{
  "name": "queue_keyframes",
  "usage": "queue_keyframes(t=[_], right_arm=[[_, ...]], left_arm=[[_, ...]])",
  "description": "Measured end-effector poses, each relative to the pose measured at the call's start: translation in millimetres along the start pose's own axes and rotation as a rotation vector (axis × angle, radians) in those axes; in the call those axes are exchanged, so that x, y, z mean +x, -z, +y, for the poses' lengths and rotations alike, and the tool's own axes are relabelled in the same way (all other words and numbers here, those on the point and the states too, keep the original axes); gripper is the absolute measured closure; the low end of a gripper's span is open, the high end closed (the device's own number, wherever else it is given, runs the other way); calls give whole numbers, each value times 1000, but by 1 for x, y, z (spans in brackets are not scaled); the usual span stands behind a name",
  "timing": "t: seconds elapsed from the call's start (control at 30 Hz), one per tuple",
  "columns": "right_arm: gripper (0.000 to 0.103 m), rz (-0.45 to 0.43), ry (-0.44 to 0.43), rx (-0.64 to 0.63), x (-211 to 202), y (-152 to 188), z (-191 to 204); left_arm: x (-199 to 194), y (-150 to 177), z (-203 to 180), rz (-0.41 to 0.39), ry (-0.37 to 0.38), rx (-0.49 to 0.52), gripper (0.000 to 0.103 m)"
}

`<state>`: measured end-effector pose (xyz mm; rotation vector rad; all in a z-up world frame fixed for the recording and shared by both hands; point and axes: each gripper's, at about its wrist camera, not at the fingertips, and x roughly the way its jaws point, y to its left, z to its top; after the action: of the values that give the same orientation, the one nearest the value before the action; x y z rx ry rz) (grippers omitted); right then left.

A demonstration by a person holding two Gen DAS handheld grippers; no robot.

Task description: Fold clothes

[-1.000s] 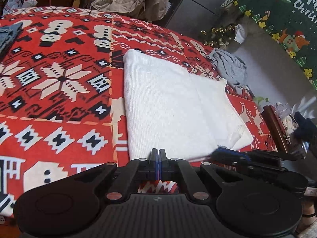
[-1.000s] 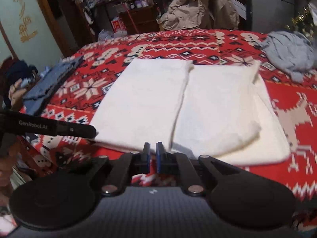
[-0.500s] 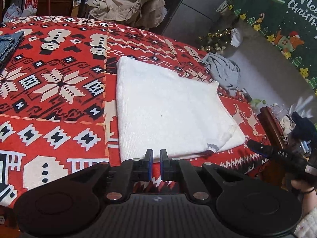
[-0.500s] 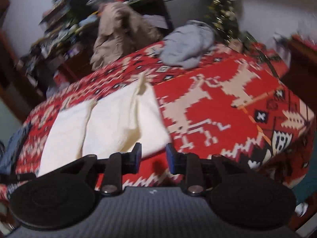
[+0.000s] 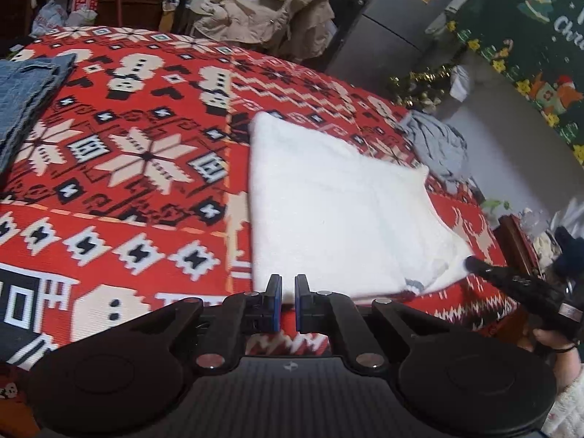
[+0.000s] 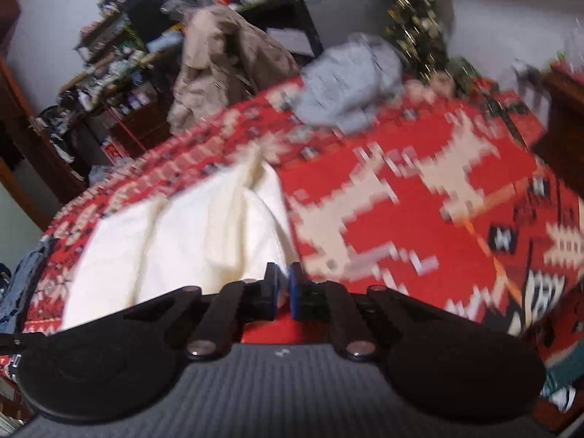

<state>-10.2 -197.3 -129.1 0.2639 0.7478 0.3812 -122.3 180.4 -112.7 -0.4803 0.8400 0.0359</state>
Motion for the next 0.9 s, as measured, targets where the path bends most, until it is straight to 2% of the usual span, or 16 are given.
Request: queue_keyframes(t=[0.13, 0.2, 0.33, 0.5, 0.53, 0.57, 0.7, 0.77, 0.9], right_arm=[[97, -78, -88, -112, -19, -24, 48], [97, -94, -147, -202, -25, -31, 85], [97, -74, -281, -378, -21, -19, 164], [98, 80, -322, -595, 18, 38, 225], [103, 111, -329, -638, 26, 50, 237], [103, 143, -336, -681, 34, 61, 249], [103, 207, -331, -719, 40, 91, 253], [102, 193, -332, -682, 32, 86, 249], [99, 137, -279, -621, 19, 65, 228]], left_arm=[[-9, -3, 13, -33, -19, -37, 98], [-14, -4, 21, -47, -25, -55, 98], [-23, -2, 35, -65, -12, -89, 98], [-25, 2, 45, -64, 12, -96, 98], [-26, 3, 47, -64, 17, -97, 98], [-26, 3, 49, -64, 22, -98, 98], [-28, 6, 57, -64, 41, -104, 98], [-25, 5, 56, -66, 68, -107, 98], [-18, -2, 47, -63, 105, -90, 98]])
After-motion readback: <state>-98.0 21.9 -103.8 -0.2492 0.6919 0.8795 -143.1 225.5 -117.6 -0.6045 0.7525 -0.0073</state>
